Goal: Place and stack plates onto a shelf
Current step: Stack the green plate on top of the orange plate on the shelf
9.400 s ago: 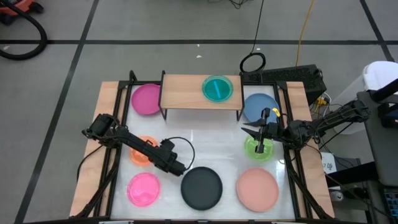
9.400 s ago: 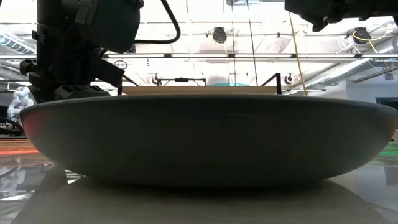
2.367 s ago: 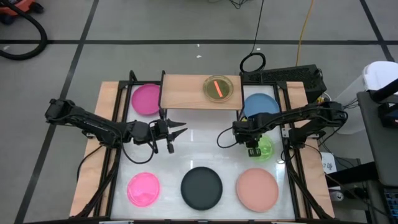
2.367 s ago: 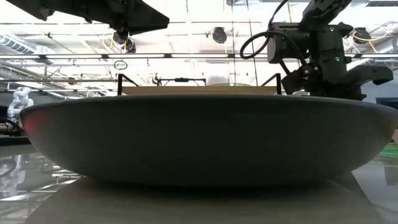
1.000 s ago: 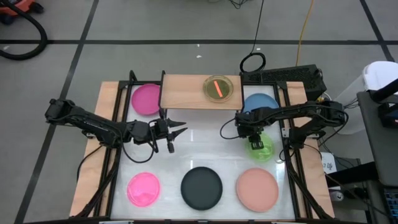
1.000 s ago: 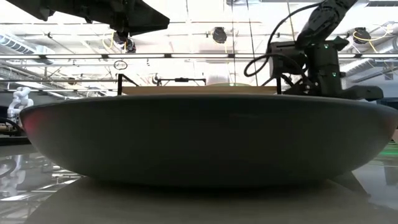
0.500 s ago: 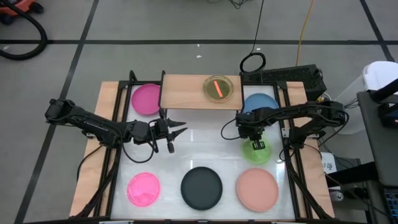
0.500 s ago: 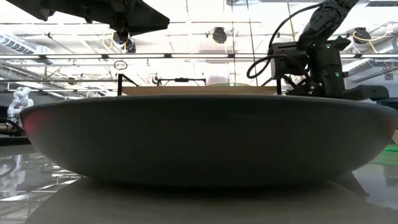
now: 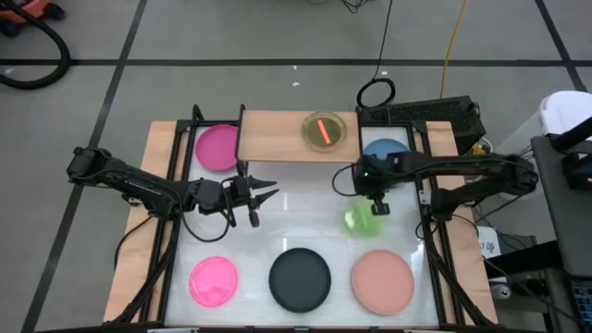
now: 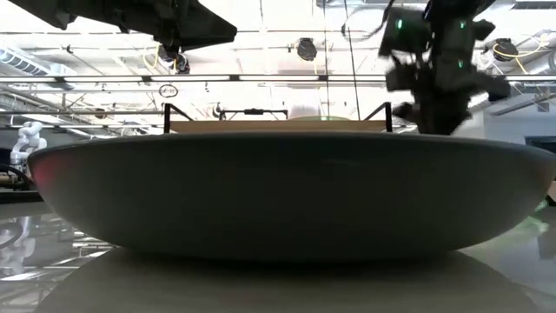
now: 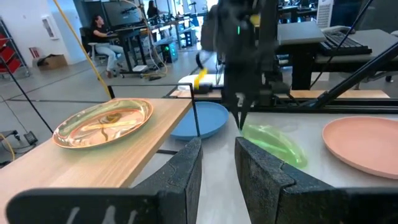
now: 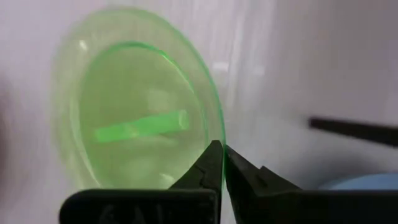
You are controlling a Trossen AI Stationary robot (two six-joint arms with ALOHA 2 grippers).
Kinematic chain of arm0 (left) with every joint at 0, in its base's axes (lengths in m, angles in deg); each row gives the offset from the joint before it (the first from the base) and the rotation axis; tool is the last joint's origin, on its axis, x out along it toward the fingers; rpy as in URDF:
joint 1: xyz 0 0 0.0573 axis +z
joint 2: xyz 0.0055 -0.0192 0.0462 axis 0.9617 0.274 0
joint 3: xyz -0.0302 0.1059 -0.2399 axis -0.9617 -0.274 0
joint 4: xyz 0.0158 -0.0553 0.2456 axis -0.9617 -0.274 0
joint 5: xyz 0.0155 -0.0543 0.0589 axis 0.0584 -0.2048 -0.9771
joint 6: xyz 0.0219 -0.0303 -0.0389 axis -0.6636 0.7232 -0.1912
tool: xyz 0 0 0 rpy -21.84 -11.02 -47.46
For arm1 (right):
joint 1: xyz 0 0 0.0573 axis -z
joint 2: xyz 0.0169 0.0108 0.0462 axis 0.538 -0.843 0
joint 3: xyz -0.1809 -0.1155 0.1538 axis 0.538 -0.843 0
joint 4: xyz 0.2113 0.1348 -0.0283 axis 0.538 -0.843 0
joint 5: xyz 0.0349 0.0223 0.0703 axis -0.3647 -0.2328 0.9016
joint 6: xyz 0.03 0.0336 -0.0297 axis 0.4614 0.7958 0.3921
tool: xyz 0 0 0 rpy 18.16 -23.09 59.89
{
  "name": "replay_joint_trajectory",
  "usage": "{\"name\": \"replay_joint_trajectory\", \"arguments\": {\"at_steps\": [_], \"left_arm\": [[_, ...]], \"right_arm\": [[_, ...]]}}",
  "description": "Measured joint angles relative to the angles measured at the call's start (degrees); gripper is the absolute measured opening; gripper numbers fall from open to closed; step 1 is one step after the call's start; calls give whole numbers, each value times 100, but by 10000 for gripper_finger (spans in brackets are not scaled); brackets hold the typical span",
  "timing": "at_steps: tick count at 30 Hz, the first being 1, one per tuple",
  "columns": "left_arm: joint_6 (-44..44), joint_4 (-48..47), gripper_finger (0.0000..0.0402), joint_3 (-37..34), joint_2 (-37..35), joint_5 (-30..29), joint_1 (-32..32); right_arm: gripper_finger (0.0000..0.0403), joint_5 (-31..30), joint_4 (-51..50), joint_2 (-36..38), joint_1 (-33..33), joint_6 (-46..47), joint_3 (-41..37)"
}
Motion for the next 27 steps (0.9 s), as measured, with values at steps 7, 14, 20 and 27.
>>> {"name": "replay_joint_trajectory", "arguments": {"at_steps": [7, 14, 20, 27], "left_arm": [[0, -5, 104, 0, 0, -1, 12], [0, -11, 104, 0, 0, 0, 13], [0, -106, 104, 0, 0, -1, 71], [0, -183, 104, 0, 0, 0, 77]], "right_arm": [[0, -6, 1881, 855, 0, 11, 128], [0, -432, 4306, 1126, 123, 155, 130], [0, -1949, 5839, 723, 618, 450, 139], [0, -1288, 5566, 22, 1751, 1642, 391]]}}
